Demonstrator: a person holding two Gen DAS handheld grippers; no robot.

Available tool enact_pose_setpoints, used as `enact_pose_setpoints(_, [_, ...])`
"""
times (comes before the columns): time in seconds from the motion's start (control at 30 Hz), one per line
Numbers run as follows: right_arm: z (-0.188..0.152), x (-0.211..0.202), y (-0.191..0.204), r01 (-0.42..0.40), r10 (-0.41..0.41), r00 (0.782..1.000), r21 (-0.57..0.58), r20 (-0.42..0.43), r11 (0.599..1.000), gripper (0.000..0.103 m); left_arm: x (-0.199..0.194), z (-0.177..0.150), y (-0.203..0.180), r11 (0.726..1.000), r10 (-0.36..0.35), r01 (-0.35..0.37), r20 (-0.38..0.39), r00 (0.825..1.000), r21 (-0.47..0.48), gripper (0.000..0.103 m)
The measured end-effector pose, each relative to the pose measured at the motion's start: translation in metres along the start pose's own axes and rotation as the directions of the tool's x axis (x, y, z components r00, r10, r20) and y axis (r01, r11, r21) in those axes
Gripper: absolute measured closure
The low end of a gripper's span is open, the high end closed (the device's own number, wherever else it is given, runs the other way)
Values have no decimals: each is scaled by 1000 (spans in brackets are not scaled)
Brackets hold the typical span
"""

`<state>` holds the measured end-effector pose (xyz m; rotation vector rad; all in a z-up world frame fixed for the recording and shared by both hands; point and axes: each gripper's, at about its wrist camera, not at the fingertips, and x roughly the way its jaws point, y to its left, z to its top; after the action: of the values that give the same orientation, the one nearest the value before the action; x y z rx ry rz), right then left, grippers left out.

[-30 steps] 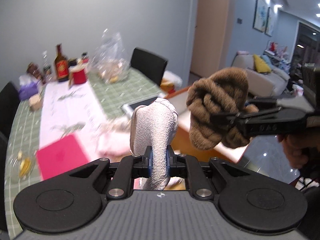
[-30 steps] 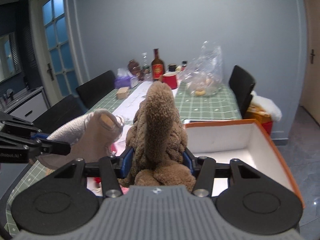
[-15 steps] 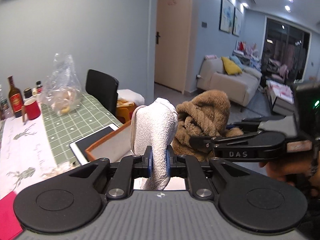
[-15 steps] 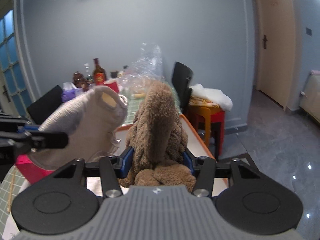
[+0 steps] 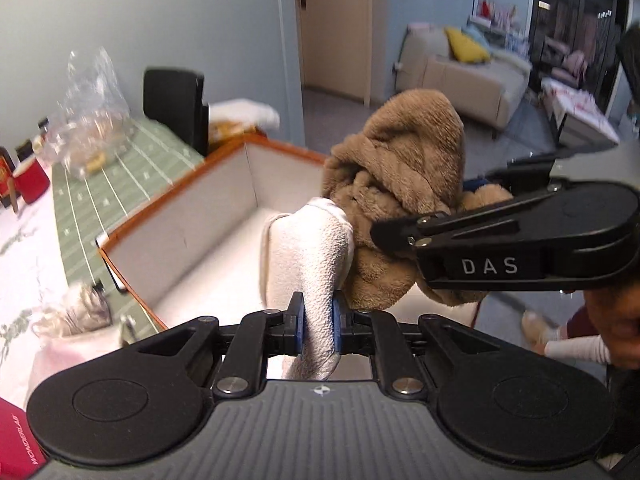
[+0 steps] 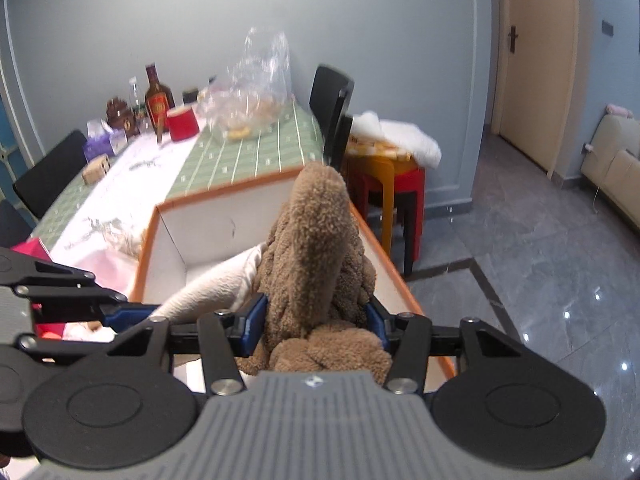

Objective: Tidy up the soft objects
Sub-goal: 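Carry the teddy bear and bath mitt with both tools over the orange box, then open both tools to drop the bear and mitt into the orange box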

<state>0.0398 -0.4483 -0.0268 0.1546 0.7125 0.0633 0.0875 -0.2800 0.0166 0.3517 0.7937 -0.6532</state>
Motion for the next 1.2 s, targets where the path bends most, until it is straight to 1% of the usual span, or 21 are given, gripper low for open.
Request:
enact_pose_setpoints(0.1, [-4,11,-3,5,-5,999,-10,-41,1000,52,11,-1,0,1000,1,-1,-44,999,8,88])
enact_pose_setpoints(0.3, [-14,30,-6,-13,10,994,-32,-113,999,52,23,-4,-4,999,2,1,-92,996,33,86])
enact_pose_setpoints(0.4, [-17,37,-5,-24,17,990,-45,-142,999,52,28,-7,-9,998,-15,24,-133,991,60,79])
enact_pose_setpoints(0.47, [-18,39,-3,-26,16,987,-61,-160,998,51,30,-10,-17,994,-24,41,-168,985,98,73])
enact_pose_setpoints(0.5, [-19,40,-2,-25,13,986,-68,-169,997,49,31,-12,-22,992,-13,35,-178,984,120,72])
enact_pose_setpoints(0.57, [-20,41,0,-19,5,984,-80,-176,997,47,32,-13,-25,989,13,14,-185,983,145,64])
enact_pose_setpoints(0.6, [-20,42,0,-14,-1,984,-83,-178,996,47,31,-13,-24,990,19,8,-183,983,142,62])
enact_pose_setpoints(0.63, [-20,41,0,-8,-7,985,-85,-174,996,45,29,-13,-22,991,16,8,-181,983,131,57])
enact_pose_setpoints(0.67, [-19,39,0,-2,-12,986,-85,-165,996,44,27,-13,-19,993,3,17,-176,984,116,49])
enact_pose_setpoints(0.73, [-18,35,-1,13,-24,991,-80,-135,997,43,21,-12,-14,996,-21,34,-164,986,80,45])
enact_pose_setpoints(0.87, [-13,25,-4,47,-51,995,-59,-84,997,42,10,-10,-5,998,-46,51,-149,988,30,45])
enact_pose_setpoints(1.03, [-11,19,-2,65,-69,995,-65,-69,996,42,-4,-2,11,999,-32,31,-102,994,-13,45])
enact_pose_setpoints(1.1, [-9,15,1,70,-75,996,-81,-57,994,42,-17,1,20,999,-17,15,-61,998,-32,45])
enact_pose_setpoints(1.2, [-8,7,6,67,-70,997,-92,-35,993,42,-40,1,37,998,8,-10,-26,1000,-54,45])
